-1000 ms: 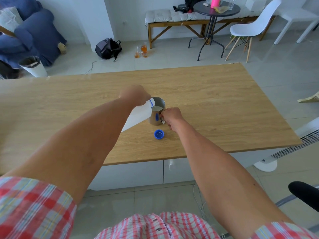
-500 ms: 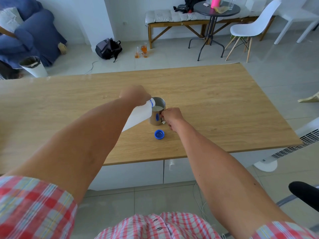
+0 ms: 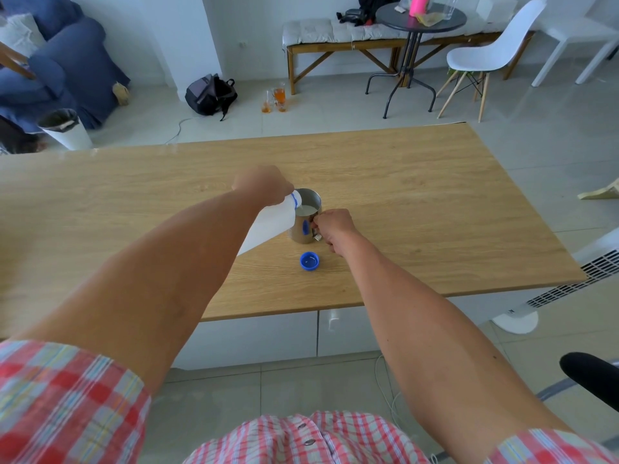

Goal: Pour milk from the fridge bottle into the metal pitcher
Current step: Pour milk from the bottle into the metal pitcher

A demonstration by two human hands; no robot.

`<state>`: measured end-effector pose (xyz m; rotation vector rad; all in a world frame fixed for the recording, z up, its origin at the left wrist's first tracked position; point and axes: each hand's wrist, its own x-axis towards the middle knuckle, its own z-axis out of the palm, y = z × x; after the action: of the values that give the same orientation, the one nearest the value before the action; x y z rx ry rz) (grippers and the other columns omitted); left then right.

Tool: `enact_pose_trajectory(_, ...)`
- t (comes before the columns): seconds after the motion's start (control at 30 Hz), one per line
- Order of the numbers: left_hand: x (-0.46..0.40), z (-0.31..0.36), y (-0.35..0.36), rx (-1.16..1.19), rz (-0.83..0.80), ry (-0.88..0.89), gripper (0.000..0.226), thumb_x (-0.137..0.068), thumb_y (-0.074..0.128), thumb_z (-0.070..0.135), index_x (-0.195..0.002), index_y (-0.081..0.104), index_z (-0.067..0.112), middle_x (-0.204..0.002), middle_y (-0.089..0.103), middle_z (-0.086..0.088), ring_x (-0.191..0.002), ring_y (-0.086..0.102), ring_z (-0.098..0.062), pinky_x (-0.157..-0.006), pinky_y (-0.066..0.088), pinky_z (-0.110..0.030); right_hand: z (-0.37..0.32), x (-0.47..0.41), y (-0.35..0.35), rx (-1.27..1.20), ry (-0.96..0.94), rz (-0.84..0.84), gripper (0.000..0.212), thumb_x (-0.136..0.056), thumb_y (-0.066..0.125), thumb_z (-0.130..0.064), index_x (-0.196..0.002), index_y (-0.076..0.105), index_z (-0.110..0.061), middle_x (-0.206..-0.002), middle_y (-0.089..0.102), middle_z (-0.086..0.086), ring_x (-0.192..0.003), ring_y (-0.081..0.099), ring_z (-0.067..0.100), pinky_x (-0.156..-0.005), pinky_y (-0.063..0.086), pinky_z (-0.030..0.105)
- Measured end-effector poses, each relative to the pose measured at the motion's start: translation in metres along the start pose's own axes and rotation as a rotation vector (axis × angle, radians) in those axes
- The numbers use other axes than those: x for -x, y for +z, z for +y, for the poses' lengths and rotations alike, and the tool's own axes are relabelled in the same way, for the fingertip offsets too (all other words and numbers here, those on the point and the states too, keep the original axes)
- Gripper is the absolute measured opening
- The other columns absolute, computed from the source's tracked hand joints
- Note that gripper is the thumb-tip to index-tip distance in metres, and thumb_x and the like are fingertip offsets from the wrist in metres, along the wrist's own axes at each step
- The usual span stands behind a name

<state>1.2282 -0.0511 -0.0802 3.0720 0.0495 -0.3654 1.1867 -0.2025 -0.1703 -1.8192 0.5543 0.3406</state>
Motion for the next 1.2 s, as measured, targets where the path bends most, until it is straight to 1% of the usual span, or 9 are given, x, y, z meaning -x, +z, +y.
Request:
enact_pose_trajectory(0.1, -0.0001, -0.0003, -0.0002, -0.006, -0.003, 0.002, 0.032, -0.101, 0.045, 0.041, -0.099, 0.06, 0.012, -0.083, 0.054, -0.005, -0.087, 0.059, -0.029, -0.072, 0.044, -0.037, 0.0009, -0.0008, 0.0007, -0.008, 0.008, 0.001, 0.024, -0.097, 0.048, -0.003, -0.104, 0.072, -0.003, -0.087, 0.06, 0.011, -0.053, 0.036, 0.014, -0.044, 0.029, 0.023)
enact_pose_trajectory(0.2, -0.0004, -0.0003, 0.0001, -0.011, -0.003, 0.005, 0.032, -0.101, 0.045, 0.041, -0.099, 0.059, 0.013, -0.083, 0.054, -0.006, -0.089, 0.06, -0.03, -0.073, 0.044, -0.038, 0.002, -0.0024, 0.0008, -0.02, 0.003, 0.01, 0.028, -0.097, 0.048, -0.003, -0.111, 0.072, 0.005, -0.087, 0.061, 0.011, -0.053, 0.037, 0.014, -0.045, 0.029, 0.024)
enact_pose_trajectory(0.33, -0.0002, -0.0002, -0.0002, -0.011, 0.003, 0.008, 0.032, -0.101, 0.046, 0.042, -0.1, 0.06, 0.013, -0.082, 0.054, -0.005, -0.088, 0.06, -0.029, -0.072, 0.042, -0.038, 0.0007, -0.0005, 0.001, -0.011, -0.007, 0.004, 0.02, -0.096, 0.047, -0.003, -0.095, 0.066, -0.01, -0.087, 0.06, 0.01, -0.055, 0.037, 0.015, -0.047, 0.029, 0.024)
enact_pose_trajectory(0.47, 0.0004, -0.0004, -0.0012, -0.004, -0.001, 0.007, 0.031, -0.1, 0.046, 0.04, -0.099, 0.06, 0.013, -0.082, 0.053, -0.005, -0.087, 0.059, -0.029, -0.072, 0.042, -0.037, 0.002, -0.0027, 0.0016, -0.013, -0.01, -0.003, 0.021, -0.096, 0.047, -0.002, -0.094, 0.066, -0.011, -0.086, 0.059, 0.01, -0.055, 0.036, 0.015, -0.045, 0.029, 0.022)
enact_pose_trajectory(0.73, 0.0003, -0.0006, -0.001, -0.01, -0.006, 0.008, 0.03, -0.1, 0.046, 0.038, -0.099, 0.06, 0.012, -0.083, 0.054, -0.006, -0.086, 0.058, -0.029, -0.07, 0.042, -0.037, 0.0033, -0.0066, 0.0028, -0.018, 0.005, -0.001, 0.02, -0.095, 0.047, -0.002, -0.095, 0.066, -0.01, -0.086, 0.06, 0.01, -0.059, 0.039, 0.016, -0.051, 0.032, 0.026)
enact_pose_trajectory(0.9, 0.0, 0.0005, -0.0011, -0.013, -0.011, 0.002, 0.03, -0.1, 0.045, 0.039, -0.101, 0.06, 0.012, -0.084, 0.054, -0.005, -0.087, 0.059, -0.03, -0.071, 0.042, -0.037, 0.0036, -0.0093, 0.0046, -0.019, 0.012, 0.009, 0.027, -0.096, 0.049, -0.002, -0.109, 0.073, 0.001, -0.087, 0.062, 0.011, -0.058, 0.04, 0.016, -0.049, 0.032, 0.026)
enact_pose_trajectory(1.0, -0.0001, 0.0007, -0.0009, -0.018, -0.014, 0.002, 0.031, -0.101, 0.045, 0.04, -0.102, 0.06, 0.012, -0.084, 0.054, -0.005, -0.088, 0.059, -0.03, -0.071, 0.042, -0.038, 0.0027, -0.007, 0.0043, -0.02, 0.01, 0.004, 0.022, -0.095, 0.049, -0.003, -0.1, 0.07, -0.006, -0.087, 0.062, 0.011, -0.057, 0.041, 0.016, -0.05, 0.032, 0.025)
enact_pose_trajectory(1.07, -0.0002, 0.0007, -0.0007, -0.019, -0.012, 0.003, 0.032, -0.101, 0.045, 0.04, -0.102, 0.06, 0.012, -0.084, 0.054, -0.005, -0.088, 0.059, -0.03, -0.071, 0.042, -0.038, 0.0025, -0.0059, 0.0037, -0.021, 0.009, 0.006, 0.022, -0.095, 0.049, -0.002, -0.1, 0.07, -0.007, -0.086, 0.062, 0.011, -0.057, 0.041, 0.016, -0.051, 0.032, 0.025)
enact_pose_trajectory(1.2, -0.0003, 0.0005, -0.0009, -0.022, -0.007, 0.005, 0.032, -0.101, 0.045, 0.04, -0.099, 0.06, 0.012, -0.083, 0.055, -0.005, -0.085, 0.059, -0.029, -0.069, 0.042, -0.037, 0.0033, -0.0063, 0.0033, -0.024, 0.018, 0.01, 0.03, -0.096, 0.048, -0.002, -0.114, 0.071, 0.007, -0.086, 0.062, 0.011, -0.058, 0.041, 0.016, -0.051, 0.033, 0.025)
